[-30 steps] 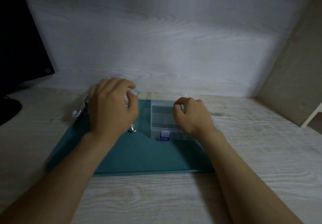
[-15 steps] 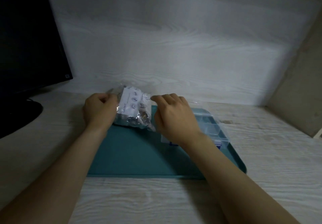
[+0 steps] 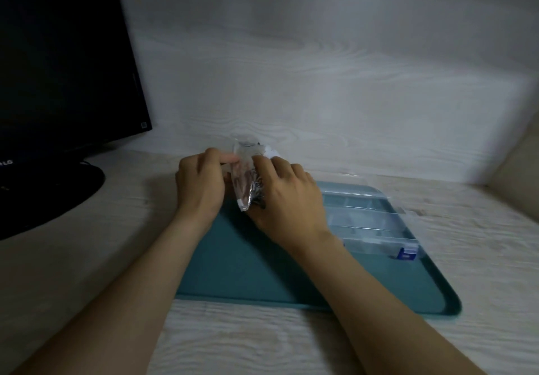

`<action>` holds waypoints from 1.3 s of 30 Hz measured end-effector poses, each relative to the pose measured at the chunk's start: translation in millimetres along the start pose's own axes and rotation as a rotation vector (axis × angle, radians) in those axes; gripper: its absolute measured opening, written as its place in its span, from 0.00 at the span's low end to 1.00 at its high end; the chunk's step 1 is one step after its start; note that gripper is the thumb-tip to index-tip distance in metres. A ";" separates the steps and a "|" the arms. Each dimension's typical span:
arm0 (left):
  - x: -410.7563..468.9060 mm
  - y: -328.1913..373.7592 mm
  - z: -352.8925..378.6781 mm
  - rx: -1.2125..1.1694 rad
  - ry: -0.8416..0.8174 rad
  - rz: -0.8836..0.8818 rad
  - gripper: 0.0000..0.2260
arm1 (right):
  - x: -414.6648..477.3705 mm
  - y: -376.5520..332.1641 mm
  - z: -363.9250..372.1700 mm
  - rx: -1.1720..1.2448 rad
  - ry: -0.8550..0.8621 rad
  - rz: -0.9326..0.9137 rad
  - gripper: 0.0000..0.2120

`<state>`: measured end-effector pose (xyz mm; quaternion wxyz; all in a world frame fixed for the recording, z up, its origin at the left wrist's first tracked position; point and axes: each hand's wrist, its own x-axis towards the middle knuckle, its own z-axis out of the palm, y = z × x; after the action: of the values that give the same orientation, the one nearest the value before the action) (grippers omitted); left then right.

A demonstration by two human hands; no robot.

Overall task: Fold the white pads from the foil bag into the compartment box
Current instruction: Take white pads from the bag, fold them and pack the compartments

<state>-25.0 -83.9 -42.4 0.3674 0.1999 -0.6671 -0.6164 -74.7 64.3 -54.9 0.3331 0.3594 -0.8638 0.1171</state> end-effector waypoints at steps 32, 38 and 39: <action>-31.7 9.5 17.4 0.498 -0.047 1.088 0.05 | -17.2 11.4 -30.6 0.980 0.274 0.358 0.04; -32.9 7.7 21.1 0.552 -0.113 1.078 0.07 | -16.1 17.4 -28.4 0.954 0.272 0.414 0.03; -33.6 7.5 21.7 0.556 -0.118 1.077 0.07 | -16.1 18.3 -27.9 0.941 0.268 0.409 0.04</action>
<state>-17.8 -43.8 -42.6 0.5239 -0.1116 -0.8298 -0.1566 -65.4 98.5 -43.9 0.2138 0.2762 -0.7202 0.5994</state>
